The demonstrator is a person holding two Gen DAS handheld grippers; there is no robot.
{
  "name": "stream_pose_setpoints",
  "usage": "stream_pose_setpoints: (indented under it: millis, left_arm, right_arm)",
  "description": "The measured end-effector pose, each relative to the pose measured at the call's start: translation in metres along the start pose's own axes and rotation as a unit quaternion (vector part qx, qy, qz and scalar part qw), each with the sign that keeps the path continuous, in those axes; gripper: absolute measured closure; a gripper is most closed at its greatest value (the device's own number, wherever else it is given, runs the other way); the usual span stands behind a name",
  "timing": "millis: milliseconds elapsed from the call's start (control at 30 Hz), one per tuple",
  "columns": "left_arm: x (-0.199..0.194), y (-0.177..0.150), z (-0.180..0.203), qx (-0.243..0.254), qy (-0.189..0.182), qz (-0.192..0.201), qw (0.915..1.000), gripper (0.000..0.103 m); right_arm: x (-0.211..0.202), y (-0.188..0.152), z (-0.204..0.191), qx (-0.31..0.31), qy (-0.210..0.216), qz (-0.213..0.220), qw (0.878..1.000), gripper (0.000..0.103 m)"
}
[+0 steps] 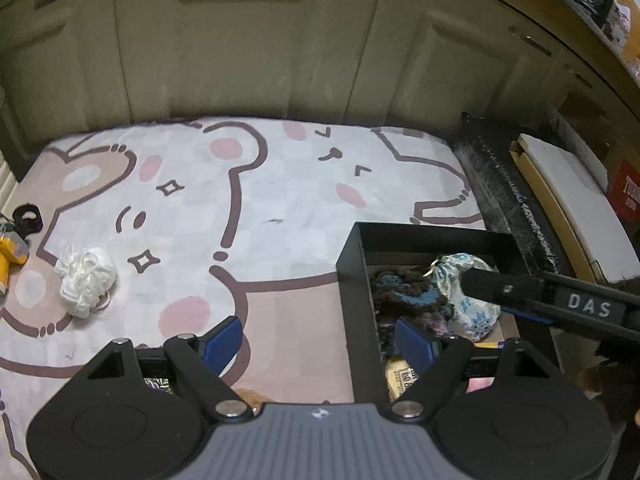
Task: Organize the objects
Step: 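Lower crocheted yarn piece into black box and open right tool, then move left tool toward braided rope tassel while right tool approaches peach flower clip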
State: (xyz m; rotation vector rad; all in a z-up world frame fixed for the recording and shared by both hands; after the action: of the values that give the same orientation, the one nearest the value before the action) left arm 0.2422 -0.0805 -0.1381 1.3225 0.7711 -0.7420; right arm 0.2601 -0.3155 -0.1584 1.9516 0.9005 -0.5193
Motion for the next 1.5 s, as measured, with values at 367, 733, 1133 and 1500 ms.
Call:
stream_pose_setpoints:
  millis: [367,733,1133,1500]
  left_arm:
    - [-0.025,-0.002,0.015,0.019,0.001,0.032,0.9993,0.020]
    - [-0.035,-0.011,0.026,0.044,0.001,0.048,0.9979,0.001]
    - [-0.032,-0.015,0.015,0.046,0.017,0.049,0.9976,0.000]
    - [-0.040,-0.014,0.005,0.050,0.026,0.062,0.9965,0.000]
  right_arm:
    - [-0.062,-0.003,0.007,-0.022,-0.052,0.035,0.998,0.030]
    - [-0.084,-0.013,0.008,-0.060,-0.104,0.051,0.992,0.001]
    - [-0.083,-0.023,0.010,-0.089,-0.115,0.052,0.988,0.000]
    - [-0.082,-0.023,0.000,-0.090,-0.117,0.052,0.988,0.000]
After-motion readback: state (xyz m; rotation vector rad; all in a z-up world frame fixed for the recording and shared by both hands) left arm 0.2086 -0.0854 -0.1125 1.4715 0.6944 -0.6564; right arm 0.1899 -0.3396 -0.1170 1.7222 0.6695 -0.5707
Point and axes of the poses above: each gripper's, at about its wrist camera, not at the fingertips, and x roughly the way its jaws point, z to its right, y to its top, the point moved 2 cm from there along x, roughly the way its jaws point, and after that the axes turned 5 degrees about y, right-handed, at the moved point
